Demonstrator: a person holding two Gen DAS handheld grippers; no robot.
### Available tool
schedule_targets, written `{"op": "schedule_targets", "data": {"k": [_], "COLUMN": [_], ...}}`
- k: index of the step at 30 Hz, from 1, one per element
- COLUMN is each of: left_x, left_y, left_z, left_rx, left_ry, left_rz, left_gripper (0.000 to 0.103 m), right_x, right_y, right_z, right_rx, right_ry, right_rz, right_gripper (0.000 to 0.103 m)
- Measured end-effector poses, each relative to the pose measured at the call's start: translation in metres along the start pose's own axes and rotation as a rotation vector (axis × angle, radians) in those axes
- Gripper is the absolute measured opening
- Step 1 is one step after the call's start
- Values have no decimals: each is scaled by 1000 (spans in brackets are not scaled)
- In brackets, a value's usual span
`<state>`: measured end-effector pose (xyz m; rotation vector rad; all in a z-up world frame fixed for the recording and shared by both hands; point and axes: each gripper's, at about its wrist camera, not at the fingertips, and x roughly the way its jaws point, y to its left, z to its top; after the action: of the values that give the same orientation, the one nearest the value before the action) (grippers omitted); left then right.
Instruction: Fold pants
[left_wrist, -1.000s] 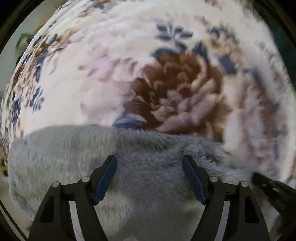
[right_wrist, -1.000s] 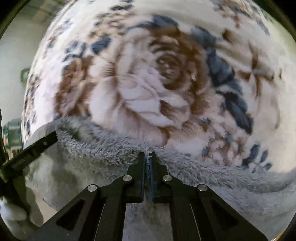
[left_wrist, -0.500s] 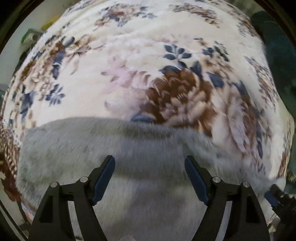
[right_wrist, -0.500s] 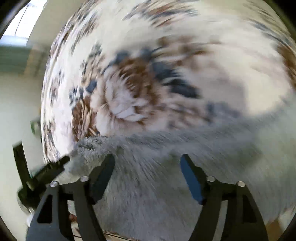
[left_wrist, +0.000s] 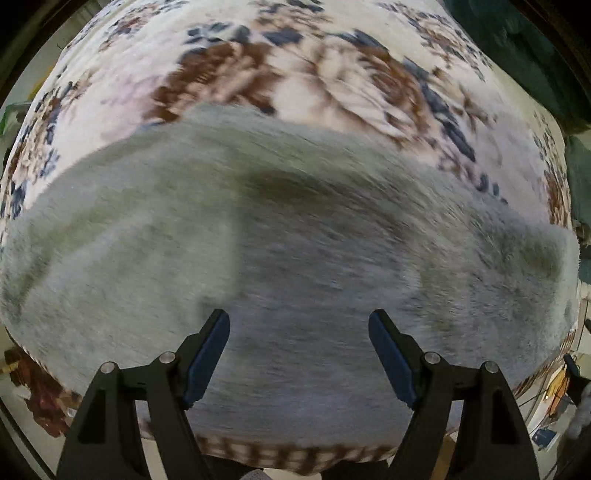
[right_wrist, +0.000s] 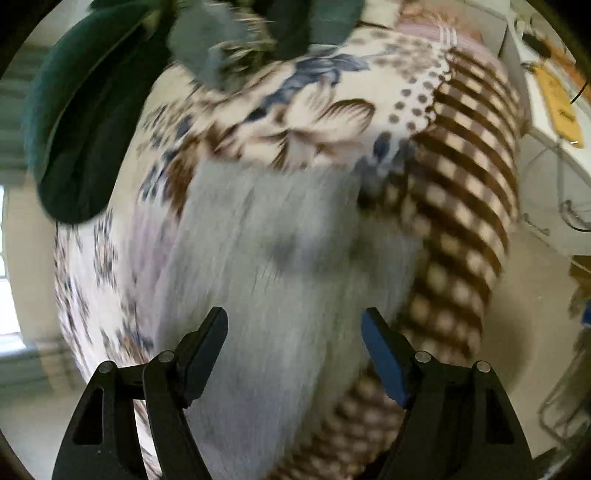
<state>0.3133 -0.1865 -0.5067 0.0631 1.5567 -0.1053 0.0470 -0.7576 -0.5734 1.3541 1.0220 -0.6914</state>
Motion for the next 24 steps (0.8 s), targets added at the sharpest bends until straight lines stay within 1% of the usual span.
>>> {"op": "schedule_targets", "data": {"k": [1, 2, 3, 4, 6, 8, 10, 12, 13, 14, 16, 17, 18, 19, 21, 22, 24], "left_x": [4, 8, 12, 15, 18, 17, 15, 16, 15, 14, 18, 21, 25, 30, 45, 54, 68], "left_y": [-8, -15, -21, -25, -34, -43, -55, -70, -77, -84, -97, -104, -110, -115, -124, -128, -132], "left_z": [-3, -6, -8, -11, -15, -18, -20, -20, -20, -20, -21, -21, -21, -22, -25, -27, -30], "left_rx": [-5, -14, -21, -26, -41, -29, -7, 18, 33, 52, 82, 95, 105, 115, 135, 146, 161], "left_ry": [4, 12, 23, 33, 47, 50, 42, 42, 37, 31, 29, 30, 31, 33, 39, 46, 47], "left_rz": [12, 24, 35, 44, 55, 69, 79, 79, 79, 76, 73, 69, 62, 55, 65, 75, 90], "left_gripper": [77, 77, 77, 77, 77, 77, 77, 77, 77, 77, 77, 77, 77, 77, 77, 78, 78], "right_x": [13, 23, 31, 31, 21, 4, -15, -30, -32, -29, -21, -10, -5, -3, -9, -14, -23], "right_y": [-8, -11, -12, -12, -10, -6, -15, -29, -34, -39, -48, -53, -57, -61, -62, -62, -58], "right_z": [12, 15, 18, 20, 16, 10, 7, 9, 11, 15, 19, 21, 22, 21, 17, 14, 9], "right_rx": [33, 51, 55, 49, 39, 7, 14, 59, 68, 62, 44, 21, 9, -11, -76, -100, -133], "right_ry": [18, 22, 22, 17, -15, -34, -34, -31, -18, 17, 50, 99, 126, 126, 85, 64, 26], "right_rz": [19, 32, 23, -7, 0, -12, -18, -20, -12, -5, -34, -29, -27, -27, -27, -42, -52], "right_gripper": [63, 38, 20, 5, 5, 5, 4, 4, 4, 5, 6, 11, 13, 15, 35, 53, 54]}}
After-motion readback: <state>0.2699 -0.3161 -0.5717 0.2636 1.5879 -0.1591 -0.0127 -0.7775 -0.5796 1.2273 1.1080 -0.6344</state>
